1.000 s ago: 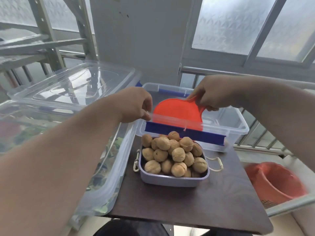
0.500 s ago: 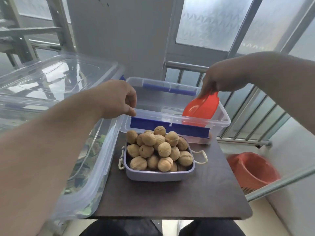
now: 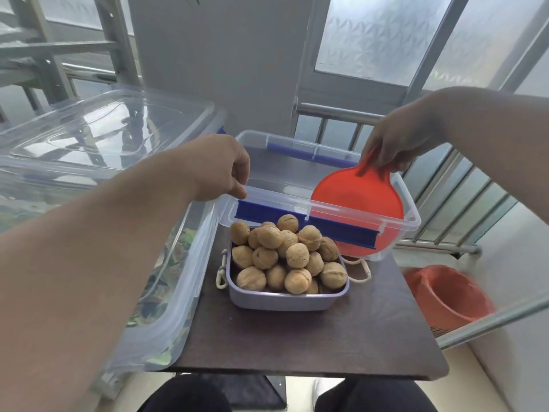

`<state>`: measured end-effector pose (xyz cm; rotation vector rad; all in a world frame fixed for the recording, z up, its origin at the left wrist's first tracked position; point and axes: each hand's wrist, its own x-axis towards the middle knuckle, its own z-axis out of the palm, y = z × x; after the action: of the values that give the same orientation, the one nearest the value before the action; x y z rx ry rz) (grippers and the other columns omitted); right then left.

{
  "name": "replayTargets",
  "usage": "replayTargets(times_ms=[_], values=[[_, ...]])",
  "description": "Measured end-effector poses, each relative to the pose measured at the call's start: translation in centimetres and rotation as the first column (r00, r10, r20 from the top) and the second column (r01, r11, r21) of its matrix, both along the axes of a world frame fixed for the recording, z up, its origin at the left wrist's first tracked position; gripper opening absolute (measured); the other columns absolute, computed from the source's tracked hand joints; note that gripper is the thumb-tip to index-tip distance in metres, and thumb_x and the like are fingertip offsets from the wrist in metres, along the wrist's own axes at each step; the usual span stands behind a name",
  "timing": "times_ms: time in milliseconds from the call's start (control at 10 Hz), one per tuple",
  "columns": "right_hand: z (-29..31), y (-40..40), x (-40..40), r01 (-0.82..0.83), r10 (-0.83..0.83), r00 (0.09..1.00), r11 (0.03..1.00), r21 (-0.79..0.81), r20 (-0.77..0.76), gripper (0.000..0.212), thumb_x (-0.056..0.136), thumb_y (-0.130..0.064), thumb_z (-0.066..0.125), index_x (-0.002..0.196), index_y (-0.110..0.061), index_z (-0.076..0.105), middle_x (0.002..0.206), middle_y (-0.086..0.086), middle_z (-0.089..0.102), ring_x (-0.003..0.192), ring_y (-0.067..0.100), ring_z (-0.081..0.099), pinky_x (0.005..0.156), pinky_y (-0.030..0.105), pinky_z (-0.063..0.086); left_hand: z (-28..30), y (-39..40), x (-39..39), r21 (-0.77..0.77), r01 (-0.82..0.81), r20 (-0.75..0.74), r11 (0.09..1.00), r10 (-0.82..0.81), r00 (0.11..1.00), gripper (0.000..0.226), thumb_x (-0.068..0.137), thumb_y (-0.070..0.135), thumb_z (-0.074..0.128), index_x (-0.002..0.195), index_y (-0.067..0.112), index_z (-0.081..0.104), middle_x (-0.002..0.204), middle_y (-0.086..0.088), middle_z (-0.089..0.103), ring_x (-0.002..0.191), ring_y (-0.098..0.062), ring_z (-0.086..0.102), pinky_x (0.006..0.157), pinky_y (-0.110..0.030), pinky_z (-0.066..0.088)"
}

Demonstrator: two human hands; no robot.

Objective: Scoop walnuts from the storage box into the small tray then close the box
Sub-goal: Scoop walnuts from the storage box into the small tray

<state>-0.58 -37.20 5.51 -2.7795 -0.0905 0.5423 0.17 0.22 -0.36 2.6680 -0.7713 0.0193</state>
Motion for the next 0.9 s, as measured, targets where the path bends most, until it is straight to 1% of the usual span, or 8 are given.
replayTargets(times_ms=[100,200,300,400,500,600,700,900], values=[[-0.3,0.6,0.1,0.135,-0.126,0.990,0.981,0.142,-0.071,0.061,0.103,0.013,0.047,0.090,-0.031,0.087,0.102,0.015,0.067,0.061,0.011,0.047,0.051,0.013,0.042,0.1,0.0,0.1,0.006,0.004,0.004,1.000,-0.004,1.000,0.018,0.082,0.028,0.092,0.087,0.026,0.076,0.088,0.006,0.073,0.087,-0.017,0.069,0.083,-0.036,0.058],[1.4,3.9,-3.1,0.276,-0.270,0.961,0.940,0.203,-0.058,0.043,0.101,0.015,0.050,0.090,-0.013,0.080,0.085,0.013,0.068,0.063,0.016,0.049,0.047,0.014,0.046,0.2,0.2,0.1,-0.004,0.016,-0.008,1.000,-0.016,1.000,0.018,0.081,0.029,0.093,0.087,0.026,0.076,0.088,0.006,0.074,0.086,-0.017,0.070,0.085,-0.038,0.060],[1.1,3.9,-2.7,0.338,-0.308,0.940,0.897,0.284,-0.148,0.033,0.104,0.010,0.051,0.104,-0.005,0.080,0.098,0.017,0.073,0.067,0.017,0.054,0.053,0.018,0.051,0.3,0.5,-0.1,-0.051,0.022,-0.017,0.998,-0.023,1.000,0.019,0.079,0.028,0.094,0.088,0.026,0.078,0.085,0.008,0.076,0.085,-0.015,0.072,0.085,-0.037,0.061],[-0.9,4.6,-1.3,0.428,-0.353,0.903,0.785,0.448,-0.243,0.028,0.107,0.002,0.051,0.121,-0.001,0.076,0.113,0.019,0.072,0.065,0.013,0.058,0.058,0.020,0.055,0.2,0.8,0.0,-0.088,0.035,-0.023,0.995,-0.037,0.999,0.027,0.079,0.030,0.095,0.100,0.025,0.078,0.089,0.011,0.076,0.086,-0.010,0.072,0.082,-0.032,0.059],[-3.1,6.4,-0.4,0.469,-0.365,0.883,0.658,0.589,-0.295,0.025,0.105,0.000,0.055,0.122,0.003,0.073,0.109,0.018,0.072,0.066,0.013,0.059,0.059,0.019,0.057,-0.1,1.4,0.2,-0.138,0.044,-0.028,0.989,-0.048,0.998,0.047,0.082,0.044,0.089,0.123,0.030,0.069,0.108,0.011,0.070,0.098,-0.008,0.069,0.087,-0.032,0.054],[-4.7,8.1,0.2,0.501,-0.398,0.858,0.509,0.700,-0.325,0.023,0.105,0.001,0.055,0.121,0.003,0.071,0.106,0.020,0.070,0.066,0.014,0.061,0.059,0.021,0.058,-0.2,1.9,0.4,-0.264,0.071,0.017,0.962,-0.069,0.997,0.054,0.089,0.042,0.083,0.138,0.028,0.065,0.130,0.012,0.056,0.115,-0.011,0.060,0.102,-0.036,0.052],[-4.7,9.5,-0.4,0.488,-0.425,0.846,0.372,0.790,-0.323,0.019,0.105,0.001,0.055,0.116,0.005,0.070,0.100,0.022,0.069,0.064,0.015,0.060,0.056,0.020,0.058,-0.3,2.0,0.5,-0.266,0.103,0.105,0.958,-0.078,0.991,0.056,0.091,0.035,0.082,0.143,0.029,0.064,0.137,0.014,0.054,0.117,-0.006,0.052,0.111,-0.034,0.046],[-1.6,10.2,-4.0,0.431,-0.493,0.831,0.278,0.859,-0.257,0.019,0.105,0.000,0.056,0.115,0.007,0.070,0.097,0.023,0.072,0.066,0.017,0.063,0.055,0.022,0.058,0.6,1.5,-0.3,-0.251,0.164,0.197,0.954,-0.116,0.974,0.053,0.096,0.036,0.079,0.146,0.028,0.065,0.139,0.010,0.063,0.127,-0.006,0.053,0.114,-0.028,0.038]])
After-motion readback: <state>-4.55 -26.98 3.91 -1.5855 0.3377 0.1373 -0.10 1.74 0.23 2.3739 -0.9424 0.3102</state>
